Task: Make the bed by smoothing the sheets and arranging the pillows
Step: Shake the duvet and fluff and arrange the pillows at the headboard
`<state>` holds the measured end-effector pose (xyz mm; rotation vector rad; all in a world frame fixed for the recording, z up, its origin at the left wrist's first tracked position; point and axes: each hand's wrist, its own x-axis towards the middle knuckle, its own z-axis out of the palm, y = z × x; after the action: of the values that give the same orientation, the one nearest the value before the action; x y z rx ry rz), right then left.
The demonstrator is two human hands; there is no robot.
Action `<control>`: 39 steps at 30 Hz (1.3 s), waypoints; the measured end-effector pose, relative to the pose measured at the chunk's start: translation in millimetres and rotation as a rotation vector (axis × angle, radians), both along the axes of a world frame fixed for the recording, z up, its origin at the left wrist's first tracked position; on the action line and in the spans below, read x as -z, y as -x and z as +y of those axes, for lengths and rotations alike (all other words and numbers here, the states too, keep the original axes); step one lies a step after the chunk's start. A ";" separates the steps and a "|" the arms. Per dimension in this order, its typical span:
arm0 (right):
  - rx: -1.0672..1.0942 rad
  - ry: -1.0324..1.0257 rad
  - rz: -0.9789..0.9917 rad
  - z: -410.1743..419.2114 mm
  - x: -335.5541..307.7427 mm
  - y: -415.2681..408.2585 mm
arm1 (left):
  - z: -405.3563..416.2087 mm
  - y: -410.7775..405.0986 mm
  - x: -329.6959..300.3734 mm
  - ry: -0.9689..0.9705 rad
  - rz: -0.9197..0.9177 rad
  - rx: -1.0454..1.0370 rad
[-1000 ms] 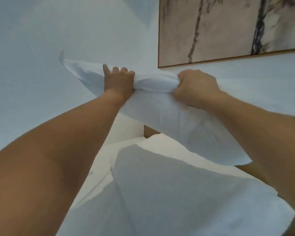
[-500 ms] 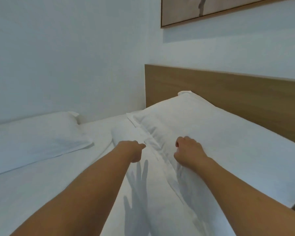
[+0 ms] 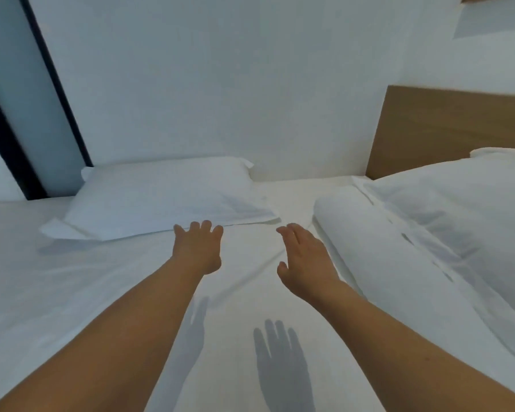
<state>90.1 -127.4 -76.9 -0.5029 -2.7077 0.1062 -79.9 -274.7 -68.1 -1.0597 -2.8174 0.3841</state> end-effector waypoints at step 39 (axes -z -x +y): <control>0.008 -0.472 0.428 86.2 240.7 469.6 | 15.7 415.2 236.5 -0.561 0.599 -0.166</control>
<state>-379.5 -41.2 -317.5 -0.3042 -2.2081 -0.3771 -495.1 -259.0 -304.6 -0.4859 -2.2579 -0.0792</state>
